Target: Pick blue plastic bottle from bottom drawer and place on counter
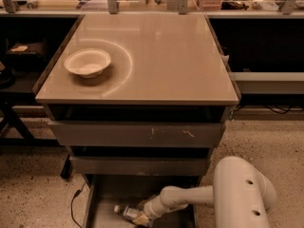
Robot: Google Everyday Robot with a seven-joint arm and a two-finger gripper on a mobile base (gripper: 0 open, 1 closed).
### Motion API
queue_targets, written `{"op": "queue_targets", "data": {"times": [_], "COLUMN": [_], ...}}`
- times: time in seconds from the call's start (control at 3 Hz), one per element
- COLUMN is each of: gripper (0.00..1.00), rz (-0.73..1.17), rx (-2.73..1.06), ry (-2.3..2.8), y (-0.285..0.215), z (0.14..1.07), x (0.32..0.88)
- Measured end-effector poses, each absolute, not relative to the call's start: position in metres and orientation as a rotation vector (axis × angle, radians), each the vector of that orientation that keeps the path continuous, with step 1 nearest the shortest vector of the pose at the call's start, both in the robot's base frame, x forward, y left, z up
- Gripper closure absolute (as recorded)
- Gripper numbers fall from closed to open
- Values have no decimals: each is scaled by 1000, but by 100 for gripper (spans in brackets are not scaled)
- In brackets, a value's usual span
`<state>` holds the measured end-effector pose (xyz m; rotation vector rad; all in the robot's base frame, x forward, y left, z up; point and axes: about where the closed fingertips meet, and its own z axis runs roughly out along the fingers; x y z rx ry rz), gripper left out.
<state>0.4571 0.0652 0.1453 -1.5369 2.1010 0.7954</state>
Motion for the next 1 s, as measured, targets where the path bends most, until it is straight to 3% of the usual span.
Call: {"op": "queue_targets", "data": {"times": [0.33,0.67,1.0], "gripper": [88,100,100], "rz": [796,796,823], "rx": [-1537,-1537,-1509], "ry": [2101,2101,2111], "y": [65,65,56], "z": [145,145,174], "x": [457,457,457]}}
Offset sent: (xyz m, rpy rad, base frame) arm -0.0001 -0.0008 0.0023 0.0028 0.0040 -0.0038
